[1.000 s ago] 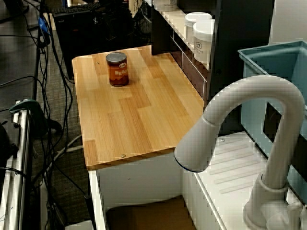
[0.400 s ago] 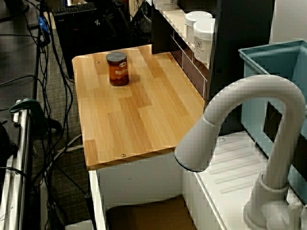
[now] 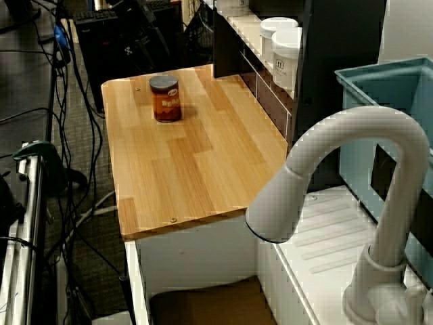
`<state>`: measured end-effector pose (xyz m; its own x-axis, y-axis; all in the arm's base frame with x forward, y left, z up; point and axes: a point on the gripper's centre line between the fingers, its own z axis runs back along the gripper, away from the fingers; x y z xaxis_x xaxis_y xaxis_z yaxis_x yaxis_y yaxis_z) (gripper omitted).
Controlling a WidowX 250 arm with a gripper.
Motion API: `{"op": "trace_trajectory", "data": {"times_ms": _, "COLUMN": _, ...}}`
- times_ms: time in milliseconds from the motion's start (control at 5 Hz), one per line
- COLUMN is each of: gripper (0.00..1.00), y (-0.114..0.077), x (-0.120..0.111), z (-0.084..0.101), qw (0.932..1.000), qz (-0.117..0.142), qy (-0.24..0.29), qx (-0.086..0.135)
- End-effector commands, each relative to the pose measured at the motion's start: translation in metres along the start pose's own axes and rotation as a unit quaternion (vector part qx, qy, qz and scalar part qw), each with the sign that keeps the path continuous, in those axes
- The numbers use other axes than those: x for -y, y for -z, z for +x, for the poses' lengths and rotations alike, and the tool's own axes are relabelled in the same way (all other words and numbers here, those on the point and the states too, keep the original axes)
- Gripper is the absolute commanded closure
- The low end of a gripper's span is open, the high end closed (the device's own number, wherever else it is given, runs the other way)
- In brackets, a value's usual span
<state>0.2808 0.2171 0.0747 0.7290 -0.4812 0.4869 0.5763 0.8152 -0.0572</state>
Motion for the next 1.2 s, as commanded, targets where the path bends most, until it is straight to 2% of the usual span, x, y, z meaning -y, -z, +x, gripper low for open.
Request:
{"op": "trace_trajectory", "data": {"times_ms": 0, "gripper": 0.00, "y": -0.001, "x": 0.002, "z": 0.017, "qw": 0.9975, "qz": 0.034, "qy": 0.025, "qx": -0.056}}
{"op": "trace_trajectory", "data": {"times_ms": 400, "gripper": 0.00, "y": 0.034, "x": 0.003, "z": 0.013, "qw": 0.9931, "qz": 0.070, "qy": 0.048, "qx": -0.081}}
{"op": "trace_trajectory", "data": {"times_ms": 600, "gripper": 0.00, "y": 0.038, "x": 0.004, "z": 0.007, "qw": 0.9921, "qz": 0.070, "qy": 0.058, "qx": -0.086}}
{"op": "trace_trajectory", "data": {"times_ms": 800, "gripper": 0.00, "y": 0.036, "x": 0.009, "z": 0.008, "qw": 0.9935, "qz": 0.060, "qy": 0.052, "qx": -0.082}}
{"op": "trace_trajectory", "data": {"times_ms": 1000, "gripper": 0.00, "y": 0.038, "x": 0.021, "z": 0.020, "qw": 0.9951, "qz": 0.041, "qy": 0.045, "qx": -0.078}}
